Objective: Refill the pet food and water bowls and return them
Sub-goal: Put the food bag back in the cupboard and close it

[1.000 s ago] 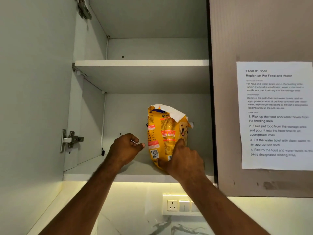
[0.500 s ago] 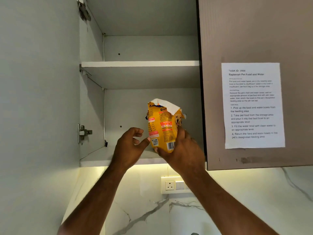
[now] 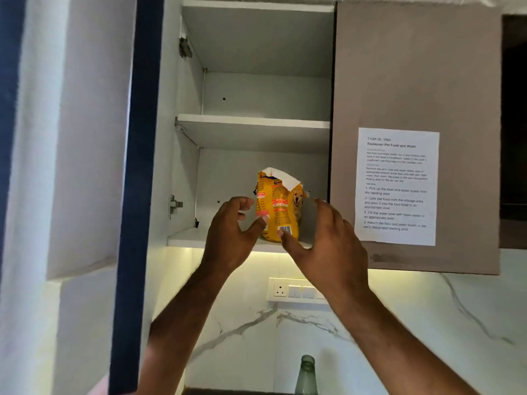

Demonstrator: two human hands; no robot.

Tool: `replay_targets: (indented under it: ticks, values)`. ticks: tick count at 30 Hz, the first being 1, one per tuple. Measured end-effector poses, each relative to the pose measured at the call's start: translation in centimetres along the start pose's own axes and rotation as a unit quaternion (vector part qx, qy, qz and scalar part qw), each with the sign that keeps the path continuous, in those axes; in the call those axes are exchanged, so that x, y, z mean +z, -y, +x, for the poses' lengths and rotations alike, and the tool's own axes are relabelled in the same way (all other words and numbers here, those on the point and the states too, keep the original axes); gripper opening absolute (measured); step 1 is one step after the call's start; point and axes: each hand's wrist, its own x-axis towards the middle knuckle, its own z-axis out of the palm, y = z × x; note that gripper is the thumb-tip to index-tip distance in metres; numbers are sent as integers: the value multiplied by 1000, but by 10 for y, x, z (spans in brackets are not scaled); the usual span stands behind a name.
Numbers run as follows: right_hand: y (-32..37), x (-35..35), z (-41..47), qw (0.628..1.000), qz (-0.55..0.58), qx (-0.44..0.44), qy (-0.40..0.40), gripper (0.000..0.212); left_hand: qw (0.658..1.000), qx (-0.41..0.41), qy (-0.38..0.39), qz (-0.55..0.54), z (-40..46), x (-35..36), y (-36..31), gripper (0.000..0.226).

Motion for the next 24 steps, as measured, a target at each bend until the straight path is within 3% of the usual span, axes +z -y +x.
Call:
replay_targets:
  ticks: [6,12,18,21,24]
  values:
    - [9,-66,-33,1000,17,-9,-11,83,1000,-5,-15,-26,-51,-19,-58,47]
    - [42,-110,-51,997,62,-21,-32,86,987,123,-102,-5,-103,-70,-126,36]
    - [81,-120,-51,991,122,-40,-35,79,945,248,-208,45,-113,-143,-159,27]
    - [102,-118,-51,990,131,-46,-39,77,948,216,-232,22,-105,-175,-148,23]
    - [119,-113,-50,988,138,-49,-38,75,967,123,-221,-29,-95,-195,-124,19]
